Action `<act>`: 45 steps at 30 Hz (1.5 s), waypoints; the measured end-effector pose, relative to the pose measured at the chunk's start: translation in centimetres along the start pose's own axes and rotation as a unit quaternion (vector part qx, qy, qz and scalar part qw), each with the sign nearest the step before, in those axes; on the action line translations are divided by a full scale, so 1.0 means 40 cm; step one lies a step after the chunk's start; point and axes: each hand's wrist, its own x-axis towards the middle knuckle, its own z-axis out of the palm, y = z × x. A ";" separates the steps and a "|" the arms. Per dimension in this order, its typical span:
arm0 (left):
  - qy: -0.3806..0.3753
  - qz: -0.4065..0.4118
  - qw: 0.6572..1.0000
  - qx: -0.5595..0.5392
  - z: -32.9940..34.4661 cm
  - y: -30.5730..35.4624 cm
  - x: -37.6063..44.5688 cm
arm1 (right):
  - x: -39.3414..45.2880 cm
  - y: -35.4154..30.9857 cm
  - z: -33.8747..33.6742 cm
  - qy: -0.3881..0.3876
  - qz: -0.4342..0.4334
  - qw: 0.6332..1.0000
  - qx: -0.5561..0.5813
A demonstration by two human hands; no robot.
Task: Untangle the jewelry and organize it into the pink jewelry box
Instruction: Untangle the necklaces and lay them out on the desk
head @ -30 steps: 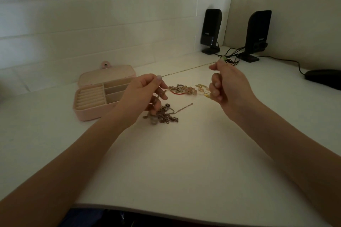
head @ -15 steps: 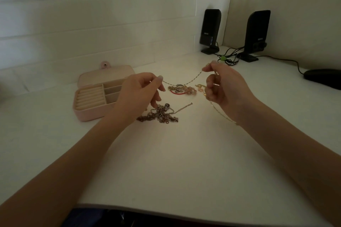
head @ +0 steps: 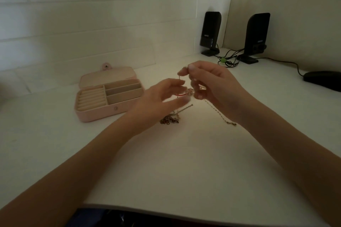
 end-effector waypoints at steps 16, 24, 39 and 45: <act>0.033 -0.104 0.986 -0.124 -0.020 -0.002 0.024 | 0.038 0.023 -0.105 0.282 0.135 0.917 0.249; 0.080 -0.100 0.965 -0.227 -0.006 -0.010 0.031 | 0.036 0.041 -0.122 0.310 0.145 0.916 0.210; 0.068 0.079 0.976 0.194 0.134 0.052 0.058 | 0.013 0.080 -0.310 0.394 0.093 0.911 -0.080; 0.077 0.129 0.947 0.284 0.233 0.025 0.110 | -0.036 0.134 -0.431 0.333 0.148 0.878 -0.311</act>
